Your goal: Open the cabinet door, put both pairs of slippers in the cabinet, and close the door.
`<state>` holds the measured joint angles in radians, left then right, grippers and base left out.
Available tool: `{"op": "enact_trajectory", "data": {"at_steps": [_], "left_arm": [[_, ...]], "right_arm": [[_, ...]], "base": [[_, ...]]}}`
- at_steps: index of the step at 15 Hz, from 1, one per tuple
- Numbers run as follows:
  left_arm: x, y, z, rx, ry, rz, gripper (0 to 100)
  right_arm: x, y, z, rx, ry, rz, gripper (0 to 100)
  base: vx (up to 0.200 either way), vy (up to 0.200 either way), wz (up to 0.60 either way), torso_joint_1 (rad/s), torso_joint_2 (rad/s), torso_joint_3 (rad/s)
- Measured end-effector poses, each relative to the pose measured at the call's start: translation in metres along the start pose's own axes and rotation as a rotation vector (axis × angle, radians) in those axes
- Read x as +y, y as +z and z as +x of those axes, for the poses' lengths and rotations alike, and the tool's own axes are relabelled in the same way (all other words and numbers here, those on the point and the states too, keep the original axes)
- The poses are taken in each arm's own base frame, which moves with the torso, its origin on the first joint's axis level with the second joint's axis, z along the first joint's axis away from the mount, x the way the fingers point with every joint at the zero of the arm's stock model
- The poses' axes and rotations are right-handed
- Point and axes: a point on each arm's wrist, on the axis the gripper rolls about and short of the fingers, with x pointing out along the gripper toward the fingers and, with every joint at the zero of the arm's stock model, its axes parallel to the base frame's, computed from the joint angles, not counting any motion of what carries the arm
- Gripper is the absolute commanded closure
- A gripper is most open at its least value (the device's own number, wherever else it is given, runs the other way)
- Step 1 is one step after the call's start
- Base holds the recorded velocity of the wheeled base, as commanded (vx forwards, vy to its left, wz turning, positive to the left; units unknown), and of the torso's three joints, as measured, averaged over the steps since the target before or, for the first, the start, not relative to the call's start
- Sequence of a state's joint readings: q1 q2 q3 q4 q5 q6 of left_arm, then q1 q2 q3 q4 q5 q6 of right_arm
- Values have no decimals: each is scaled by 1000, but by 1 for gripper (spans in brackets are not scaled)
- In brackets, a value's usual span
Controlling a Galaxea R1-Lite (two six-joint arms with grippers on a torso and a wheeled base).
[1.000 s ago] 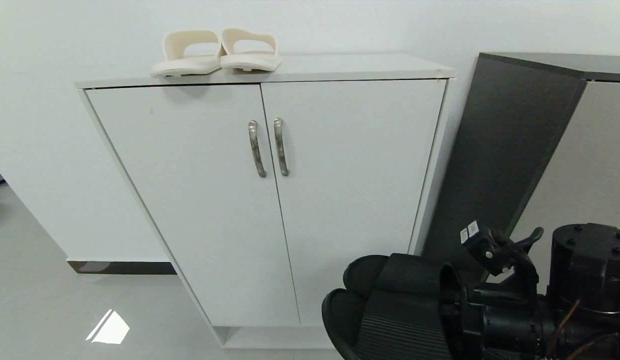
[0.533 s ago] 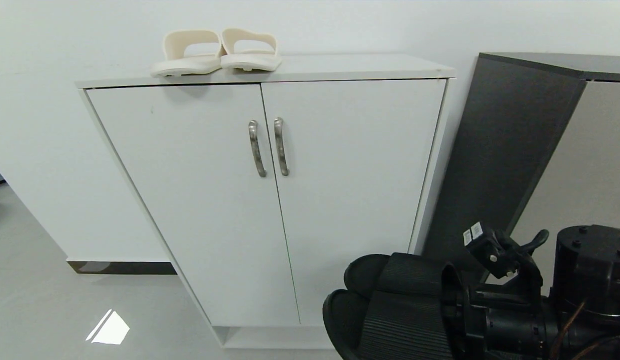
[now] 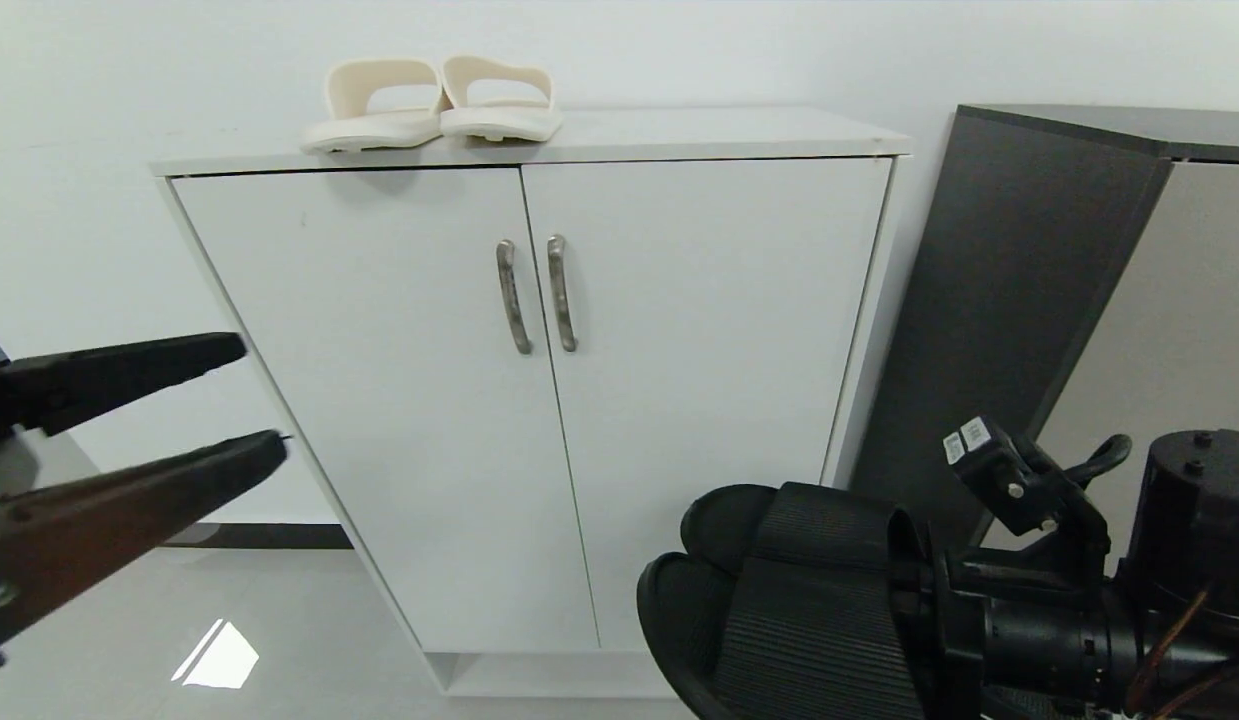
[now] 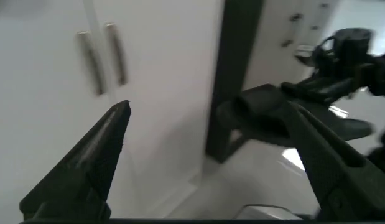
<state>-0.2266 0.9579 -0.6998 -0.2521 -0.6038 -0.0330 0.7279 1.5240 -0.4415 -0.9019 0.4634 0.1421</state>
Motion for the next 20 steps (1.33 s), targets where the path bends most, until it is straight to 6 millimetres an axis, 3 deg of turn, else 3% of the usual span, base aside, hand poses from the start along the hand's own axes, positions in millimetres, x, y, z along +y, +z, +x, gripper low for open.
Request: {"op": "enact_trajectory", "data": {"at_steps": [5,8,11,15,20], "left_arm": [[10,26,73,41,-211,-130,0],[17,27,100,80,-292,-183,0],[28,23,124,102,-237,-200,0],[44,23,145,106,-162,-206,0],[66,19,153,112,-66,-216,0]], "right_arm": [[0,1,0,-2,1,7,100],[0,1,0,-2,0,8,100],[-1,0,0,0,-2,9,100],[-1,0,0,0,-4,9,100],[-2,0,0,0,-6,9,100]], "base": [[0,0,0,0,0,0],[0,0,0,0,0,0],[0,0,0,0,0,0],[0,0,0,0,0,0],[0,0,0,0,0,0]]}}
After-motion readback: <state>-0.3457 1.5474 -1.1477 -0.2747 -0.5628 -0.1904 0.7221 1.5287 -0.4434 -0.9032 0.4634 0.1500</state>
